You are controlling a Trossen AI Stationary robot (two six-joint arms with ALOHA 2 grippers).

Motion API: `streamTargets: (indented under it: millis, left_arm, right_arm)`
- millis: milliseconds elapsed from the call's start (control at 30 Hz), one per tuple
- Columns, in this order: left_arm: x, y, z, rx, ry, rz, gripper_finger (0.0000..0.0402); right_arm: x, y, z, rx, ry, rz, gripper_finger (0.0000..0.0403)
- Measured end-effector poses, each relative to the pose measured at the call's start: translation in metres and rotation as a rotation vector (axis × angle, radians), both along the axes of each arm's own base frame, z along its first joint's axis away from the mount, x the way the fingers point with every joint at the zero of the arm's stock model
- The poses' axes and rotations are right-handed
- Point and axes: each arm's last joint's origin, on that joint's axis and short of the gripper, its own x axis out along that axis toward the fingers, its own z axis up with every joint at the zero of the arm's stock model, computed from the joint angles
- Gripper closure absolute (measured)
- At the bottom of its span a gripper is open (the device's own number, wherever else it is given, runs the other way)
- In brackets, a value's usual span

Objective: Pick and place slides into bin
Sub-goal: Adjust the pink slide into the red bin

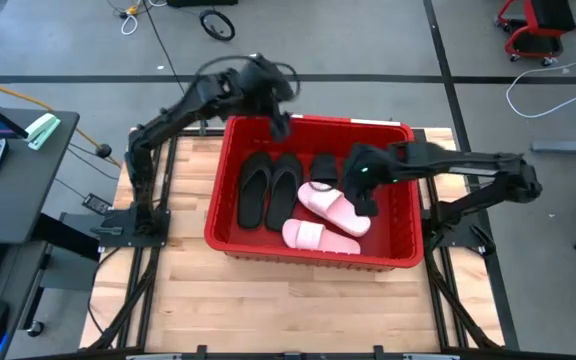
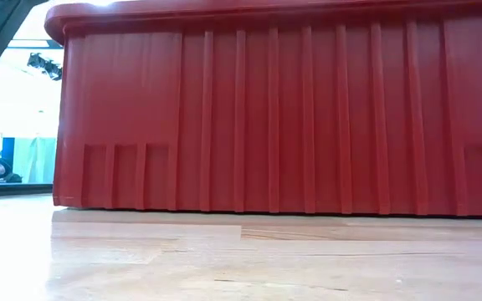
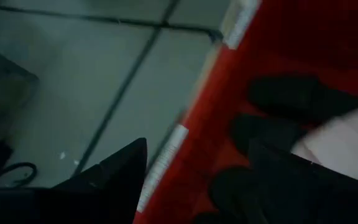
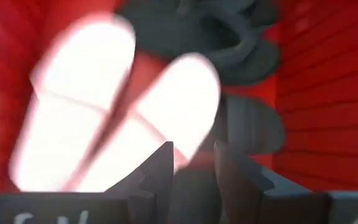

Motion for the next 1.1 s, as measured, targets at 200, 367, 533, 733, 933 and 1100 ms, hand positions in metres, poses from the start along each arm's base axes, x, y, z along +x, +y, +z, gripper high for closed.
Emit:
streamTargets:
  millis: [200, 367, 533, 733, 933, 1100]
  left_arm:
    - [-0.032, 0.018, 0.025, 0.050, -0.061, 0.062, 0.0115]
    - [-0.048, 0.032, 0.031, 0.060, -0.074, 0.115, 0.0115]
    - [-0.055, 0.043, 0.031, 0.062, -0.070, 0.150, 0.0115]
    - [-0.060, 0.050, 0.031, 0.063, -0.070, 0.174, 0.0115]
    - [-0.061, 0.052, 0.031, 0.064, -0.070, 0.181, 0.0115]
    - [-0.061, 0.052, 0.031, 0.062, -0.072, 0.182, 0.0115]
  right_arm:
    - [0.011, -0.012, -0.071, -0.115, 0.249, 0.259, 0.0285]
    - [0.024, -0.014, -0.100, -0.291, 0.257, 0.304, 0.0297]
    - [0.033, -0.014, -0.107, -0.298, 0.241, 0.329, 0.0305]
    - [0.032, -0.011, -0.108, -0.246, 0.227, 0.369, 0.0304]
    - [0.028, -0.010, -0.102, -0.218, 0.210, 0.333, 0.0304]
    - [0.025, -0.008, -0.105, -0.151, 0.234, 0.348, 0.0304]
